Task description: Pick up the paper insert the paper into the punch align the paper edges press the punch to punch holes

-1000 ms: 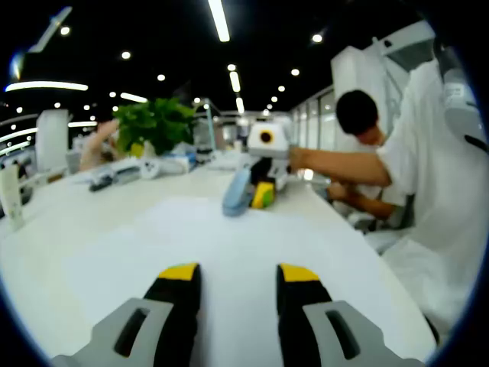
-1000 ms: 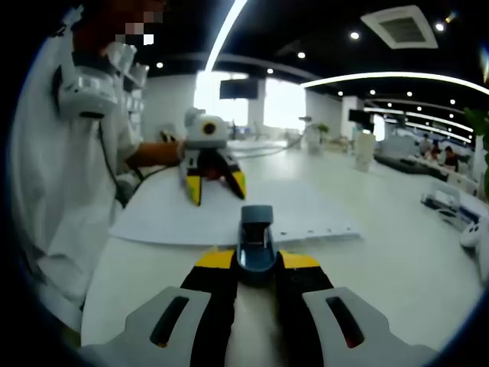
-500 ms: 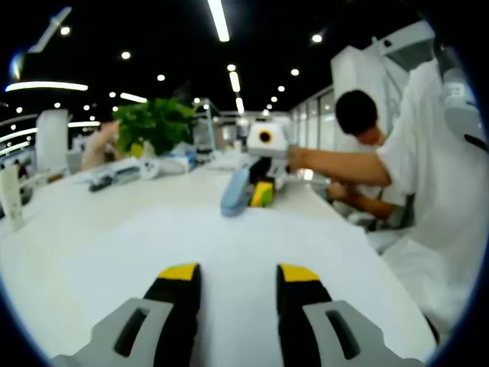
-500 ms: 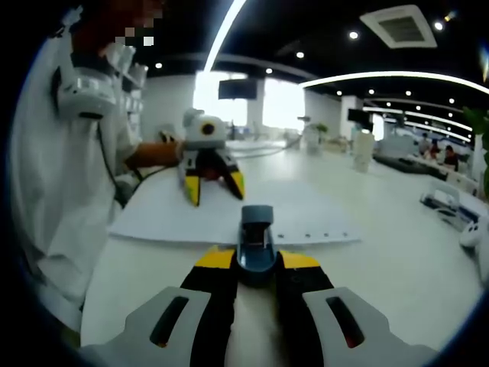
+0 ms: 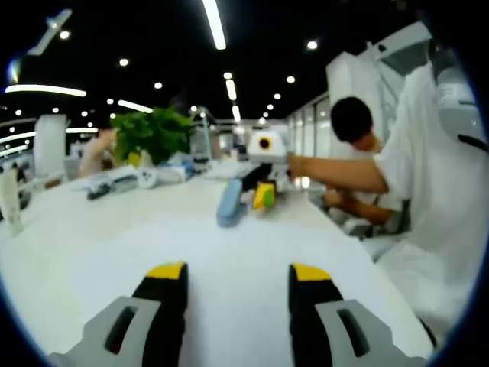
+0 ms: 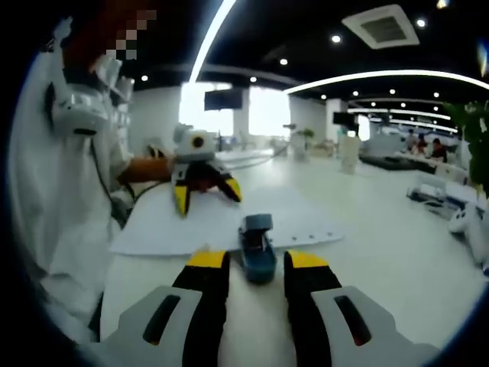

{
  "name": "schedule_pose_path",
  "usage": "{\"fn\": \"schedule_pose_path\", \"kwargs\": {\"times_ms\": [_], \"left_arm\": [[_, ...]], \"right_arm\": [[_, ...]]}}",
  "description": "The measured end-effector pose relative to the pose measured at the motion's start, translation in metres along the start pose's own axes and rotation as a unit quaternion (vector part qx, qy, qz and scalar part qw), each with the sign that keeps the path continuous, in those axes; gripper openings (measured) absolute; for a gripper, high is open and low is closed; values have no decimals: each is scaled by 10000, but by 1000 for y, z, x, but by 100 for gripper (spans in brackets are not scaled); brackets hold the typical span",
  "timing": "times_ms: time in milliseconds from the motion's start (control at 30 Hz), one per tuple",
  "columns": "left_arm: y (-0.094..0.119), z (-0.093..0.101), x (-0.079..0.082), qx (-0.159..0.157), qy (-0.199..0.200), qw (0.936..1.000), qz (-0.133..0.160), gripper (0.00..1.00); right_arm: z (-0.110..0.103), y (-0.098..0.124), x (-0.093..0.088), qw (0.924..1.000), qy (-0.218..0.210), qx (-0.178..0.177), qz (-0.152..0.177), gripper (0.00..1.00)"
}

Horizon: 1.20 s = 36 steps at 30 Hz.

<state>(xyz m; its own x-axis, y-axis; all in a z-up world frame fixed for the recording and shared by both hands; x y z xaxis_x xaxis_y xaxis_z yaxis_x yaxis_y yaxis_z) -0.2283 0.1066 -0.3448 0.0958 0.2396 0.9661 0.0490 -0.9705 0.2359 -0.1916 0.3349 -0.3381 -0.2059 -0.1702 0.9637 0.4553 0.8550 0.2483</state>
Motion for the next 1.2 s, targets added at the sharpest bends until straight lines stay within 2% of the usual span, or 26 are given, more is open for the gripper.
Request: {"fn": "schedule_pose_path", "kwargs": {"times_ms": [67,233,567,1200], "left_arm": [[0,-1,0,21,45,10000,14,53],[-4,2,-6,2,-76,9997,-223,52],[-4,1,-8,24,-15,9995,-313,53],[-5,-1,-8,57,8,9994,-327,52]], "right_arm": [[-3,0,-2,10000,50,-56,-37,32],[1,-6,-5,9995,168,-159,-225,35],[6,-24,-6,9986,382,131,-354,25],[2,-19,-7,9979,332,436,-344,23]]}}
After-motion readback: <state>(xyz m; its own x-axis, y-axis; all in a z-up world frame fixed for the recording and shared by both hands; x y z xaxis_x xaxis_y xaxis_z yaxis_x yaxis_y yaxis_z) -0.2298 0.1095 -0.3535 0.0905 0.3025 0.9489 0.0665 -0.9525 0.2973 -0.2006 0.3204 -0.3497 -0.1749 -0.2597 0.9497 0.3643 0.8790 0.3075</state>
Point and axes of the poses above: the point that each gripper's makers call its tool centre point, and the gripper's own axes: y roughly backward along the fingers, z roughly to its right, x roughly out of its top, the point moved 6 cm from there along y, roughly backward along the fingers, and after that the axes turned 6 degrees about -y, right-handed, at the moved point
